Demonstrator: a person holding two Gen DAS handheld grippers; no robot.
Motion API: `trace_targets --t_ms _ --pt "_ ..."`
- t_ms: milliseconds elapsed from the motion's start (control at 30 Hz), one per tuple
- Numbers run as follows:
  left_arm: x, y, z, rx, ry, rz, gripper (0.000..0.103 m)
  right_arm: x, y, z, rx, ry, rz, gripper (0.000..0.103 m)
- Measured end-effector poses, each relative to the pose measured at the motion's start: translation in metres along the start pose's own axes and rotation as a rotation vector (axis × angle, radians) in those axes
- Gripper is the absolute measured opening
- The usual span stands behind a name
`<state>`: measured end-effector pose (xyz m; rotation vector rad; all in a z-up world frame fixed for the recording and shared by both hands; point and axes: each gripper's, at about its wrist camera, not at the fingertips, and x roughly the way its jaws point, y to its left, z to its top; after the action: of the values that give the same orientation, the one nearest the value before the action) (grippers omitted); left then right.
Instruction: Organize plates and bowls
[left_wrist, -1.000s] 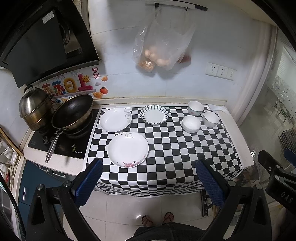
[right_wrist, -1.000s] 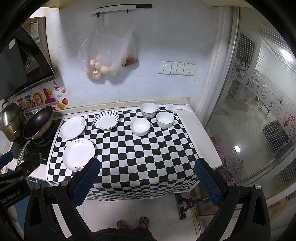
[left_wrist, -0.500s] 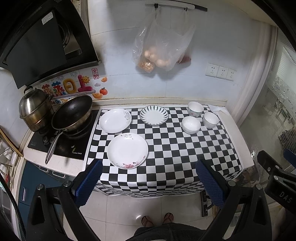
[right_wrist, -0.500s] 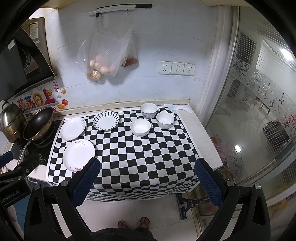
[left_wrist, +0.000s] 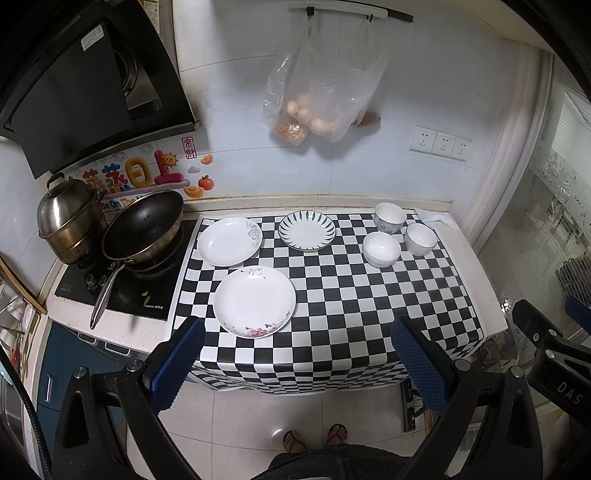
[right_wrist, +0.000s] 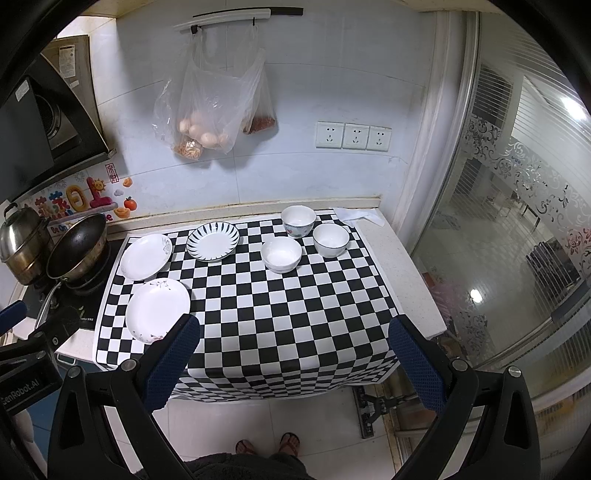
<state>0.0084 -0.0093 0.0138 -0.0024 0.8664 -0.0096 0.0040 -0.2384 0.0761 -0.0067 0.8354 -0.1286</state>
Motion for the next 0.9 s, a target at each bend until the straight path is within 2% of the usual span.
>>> trace_targets --t_ms 333,467,567,733,767,900 --pt "0.001 0.000 0.000 0.001 -0.001 -0.001 0.103 0.005 0.003 0.004 0.008 0.006 0.010 0.103" --pt "0.016 0.011 0.003 -0.030 -0.006 0.005 0.103 0.023 0.009 0.007 0.044 0.004 0.051 0.103" --pt "0.053 0.036 0.003 -0.084 0.032 0.036 0.103 0.058 0.017 0.004 0.073 0.023 0.111 0.103" --pt "0.135 0.091 -0.008 -0.131 0.136 0.165 0.103 0.155 0.062 -0.001 0.050 0.171 0.250 0.103" --pt "0.153 0.102 -0.011 -0.145 0.179 0.170 0.103 0.172 0.072 -0.005 0.036 0.193 0.267 0.103" --pt "0.221 0.148 -0.025 -0.225 0.314 0.104 0.103 0.258 0.122 -0.018 -0.021 0.328 0.327 0.103"
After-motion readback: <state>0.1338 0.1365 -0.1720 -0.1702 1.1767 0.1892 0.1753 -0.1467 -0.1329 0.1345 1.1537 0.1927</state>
